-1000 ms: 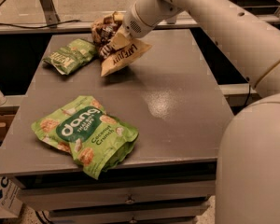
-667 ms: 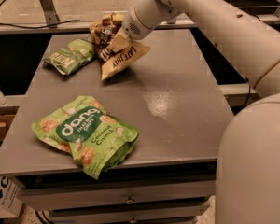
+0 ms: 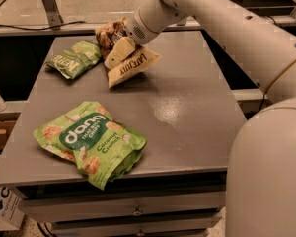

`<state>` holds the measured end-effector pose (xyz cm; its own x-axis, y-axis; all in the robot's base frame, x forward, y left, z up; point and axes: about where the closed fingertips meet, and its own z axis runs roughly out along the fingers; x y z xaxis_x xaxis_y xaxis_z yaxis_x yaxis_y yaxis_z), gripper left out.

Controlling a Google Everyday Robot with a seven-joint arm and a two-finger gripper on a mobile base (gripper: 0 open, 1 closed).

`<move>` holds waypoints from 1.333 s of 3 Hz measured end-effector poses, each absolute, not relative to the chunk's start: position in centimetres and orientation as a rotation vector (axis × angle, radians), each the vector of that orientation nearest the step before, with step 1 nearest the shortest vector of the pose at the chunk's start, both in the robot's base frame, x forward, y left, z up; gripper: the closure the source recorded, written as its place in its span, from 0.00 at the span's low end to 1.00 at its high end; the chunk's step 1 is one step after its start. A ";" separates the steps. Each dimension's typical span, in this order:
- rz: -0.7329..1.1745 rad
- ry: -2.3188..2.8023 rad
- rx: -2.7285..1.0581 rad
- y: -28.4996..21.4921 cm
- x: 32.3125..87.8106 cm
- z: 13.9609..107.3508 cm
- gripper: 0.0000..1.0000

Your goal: Move brown chip bag near green jalapeno chip bag

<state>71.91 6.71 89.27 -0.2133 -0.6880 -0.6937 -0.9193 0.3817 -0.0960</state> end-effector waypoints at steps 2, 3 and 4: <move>0.458 1.984 -1.418 3.7 71.3 89.9 0.00; 0.463 1.938 -1.444 -0.8 71.0 91.1 0.00; 0.500 1.892 -1.465 -5.5 70.6 91.6 0.00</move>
Offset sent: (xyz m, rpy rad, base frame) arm -0.0075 -0.0725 0.0249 -0.0226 -0.0109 0.0603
